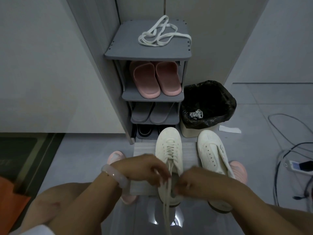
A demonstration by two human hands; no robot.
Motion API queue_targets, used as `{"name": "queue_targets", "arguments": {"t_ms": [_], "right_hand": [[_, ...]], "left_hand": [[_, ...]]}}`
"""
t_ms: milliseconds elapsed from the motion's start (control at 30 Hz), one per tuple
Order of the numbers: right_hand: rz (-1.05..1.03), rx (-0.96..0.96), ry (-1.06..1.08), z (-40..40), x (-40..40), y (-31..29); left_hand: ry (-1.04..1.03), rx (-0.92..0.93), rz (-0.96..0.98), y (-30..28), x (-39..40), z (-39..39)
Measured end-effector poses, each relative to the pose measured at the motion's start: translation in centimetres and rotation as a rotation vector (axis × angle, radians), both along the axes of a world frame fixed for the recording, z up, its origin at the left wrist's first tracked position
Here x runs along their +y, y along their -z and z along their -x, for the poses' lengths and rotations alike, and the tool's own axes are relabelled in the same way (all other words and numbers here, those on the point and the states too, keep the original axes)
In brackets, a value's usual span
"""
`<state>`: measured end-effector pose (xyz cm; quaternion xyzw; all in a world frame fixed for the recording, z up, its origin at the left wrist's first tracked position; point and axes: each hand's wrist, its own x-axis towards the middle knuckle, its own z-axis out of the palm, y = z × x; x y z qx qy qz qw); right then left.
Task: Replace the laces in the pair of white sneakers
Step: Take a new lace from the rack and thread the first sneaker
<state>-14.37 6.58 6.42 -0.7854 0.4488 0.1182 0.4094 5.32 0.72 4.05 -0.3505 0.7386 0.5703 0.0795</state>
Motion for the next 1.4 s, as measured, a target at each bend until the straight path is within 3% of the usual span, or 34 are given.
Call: {"name": "queue_targets", "arguments": {"t_ms": [100,200,333,667,900,1033,1133,1400], "right_hand": [[0.348,-0.034,0.425,0.9,-2.3,1.8],[0.370,-0.131,0.669,0.1,-3.0,3.5],[0.312,-0.041,0.636,-1.7,-2.1,5.4],[0.394,-0.038,0.595,-1.9,-1.8,5.9],[0.359,-0.025,0.573,-1.2,-2.4,5.6],[0.258,-0.180,0.724,-0.5,-3.0,5.3],[0.246,-0.192,0.735,-0.5,-3.3,5.6],[0.263,-0.048,0.628,-1.3,-4.0,6.1]], "left_hand": [[-0.480,0.004,0.306,1.2,-0.7,0.3],[-0.594,-0.055,0.498,2.7,-0.5,1.1],[-0.443,-0.109,0.537,4.2,0.4,2.6],[-0.424,-0.178,0.688,4.6,0.8,3.8],[-0.551,-0.081,0.565,4.5,0.5,3.3],[-0.648,-0.004,0.430,4.7,-0.1,2.9],[-0.716,0.036,0.355,4.9,-0.3,3.1],[-0.534,-0.081,0.524,5.6,-0.7,3.6]]}}
